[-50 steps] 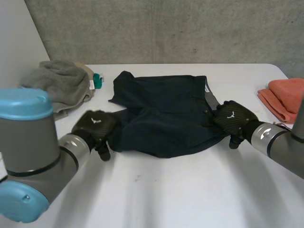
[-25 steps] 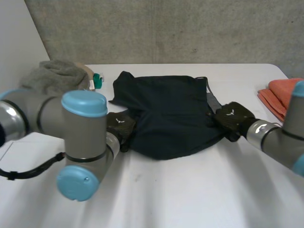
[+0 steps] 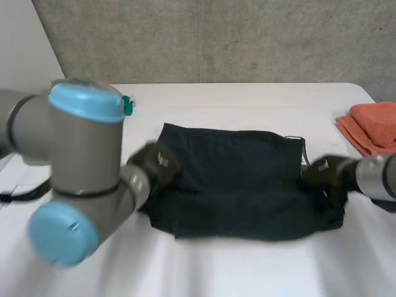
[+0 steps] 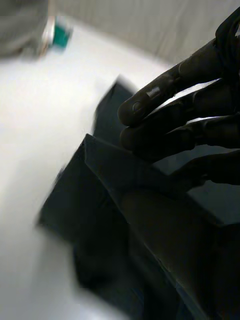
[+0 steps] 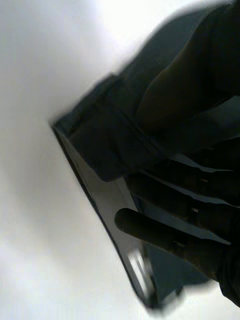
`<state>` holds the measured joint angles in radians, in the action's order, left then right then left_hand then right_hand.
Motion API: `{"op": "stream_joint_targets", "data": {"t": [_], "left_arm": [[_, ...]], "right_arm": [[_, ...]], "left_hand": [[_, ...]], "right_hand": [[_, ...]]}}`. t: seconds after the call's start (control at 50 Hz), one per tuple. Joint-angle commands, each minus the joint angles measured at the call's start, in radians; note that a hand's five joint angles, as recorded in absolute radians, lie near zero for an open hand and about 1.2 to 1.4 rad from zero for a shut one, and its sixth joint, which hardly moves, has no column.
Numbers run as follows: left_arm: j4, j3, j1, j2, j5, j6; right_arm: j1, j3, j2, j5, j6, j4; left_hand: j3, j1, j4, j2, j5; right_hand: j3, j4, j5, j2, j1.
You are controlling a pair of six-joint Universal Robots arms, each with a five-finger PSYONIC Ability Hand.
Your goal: Fold the laundry.
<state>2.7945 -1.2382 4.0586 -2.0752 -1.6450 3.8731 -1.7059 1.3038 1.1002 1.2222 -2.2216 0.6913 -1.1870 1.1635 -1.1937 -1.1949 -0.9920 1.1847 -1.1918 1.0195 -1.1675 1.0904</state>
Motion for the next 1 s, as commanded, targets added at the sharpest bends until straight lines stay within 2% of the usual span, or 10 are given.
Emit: {"op": "stream_joint_targets", "data": {"t": [0.02, 0.14, 0.28, 0.3, 0.32, 0.34, 0.36, 0.56, 0.78, 1.0], "left_arm": [[0.184, 0.474, 0.032, -0.282, -0.026, -0.009], [0.234, 0.884, 0.046, -0.569, -0.022, -0.001], [0.243, 1.210, 0.069, -0.807, 0.005, 0.017], [0.255, 1.224, 0.069, -0.818, 0.008, 0.014], [0.273, 1.231, 0.068, -0.825, 0.008, 0.012], [0.322, 1.221, 0.062, -0.829, 0.001, 0.003], [0.348, 1.211, 0.062, -0.829, -0.012, 0.000], [0.588, 0.911, 0.078, -0.620, -0.236, -0.017], [0.410, 0.519, 0.105, -0.393, 0.054, -0.256], [0.277, 0.546, 0.097, -0.492, 0.021, -0.285]], "right_arm": [[-0.090, -0.208, -0.137, 0.126, -0.311, -0.363], [-0.139, -0.323, -0.275, 0.247, -0.336, -0.689], [-0.170, -0.403, -0.434, 0.273, -0.313, -0.989], [-0.173, -0.412, -0.456, 0.272, -0.316, -1.007], [-0.178, -0.425, -0.476, 0.272, -0.316, -1.024], [-0.190, -0.457, -0.521, 0.278, -0.314, -1.053], [-0.198, -0.474, -0.542, 0.281, -0.311, -1.059], [-0.179, -0.483, -0.452, 0.356, -0.406, -0.821], [-0.118, -0.287, -0.281, 0.208, -0.423, -0.469], [-0.061, -0.178, -0.263, 0.172, -0.356, -0.457]], "left_hand": [[-0.209, 0.233, -0.203, -0.201, -0.230], [-0.209, 0.233, -0.203, -0.201, -0.230], [-0.209, 0.233, -0.203, -0.201, -0.230], [-0.209, 0.233, -0.203, -0.201, -0.230], [-0.018, 0.041, -0.011, -0.010, -0.038], [0.833, -0.809, 0.840, 0.841, 0.812], [1.013, -0.989, 1.019, 1.020, 0.992], [1.013, -0.989, 1.019, 1.020, 0.992], [1.013, -0.989, 1.019, 1.020, 0.992], [1.013, -0.989, 1.019, 1.020, 0.992]], "right_hand": [[0.212, -0.204, 0.202, -0.229, 0.306], [0.212, -0.204, 0.202, -0.229, 0.306], [0.212, -0.204, 0.202, -0.229, 0.306], [-0.053, 0.060, -0.063, 0.036, 0.041], [-0.379, 0.386, -0.388, 0.361, -0.284], [-1.001, 1.008, -1.010, 0.984, -0.907], [-1.010, 1.017, -1.019, 0.993, -0.916], [-1.010, 1.017, -1.019, 0.993, -0.916], [-1.010, 1.017, -1.019, 0.993, -0.916], [-1.010, 1.017, -1.019, 0.993, -0.916]]}}
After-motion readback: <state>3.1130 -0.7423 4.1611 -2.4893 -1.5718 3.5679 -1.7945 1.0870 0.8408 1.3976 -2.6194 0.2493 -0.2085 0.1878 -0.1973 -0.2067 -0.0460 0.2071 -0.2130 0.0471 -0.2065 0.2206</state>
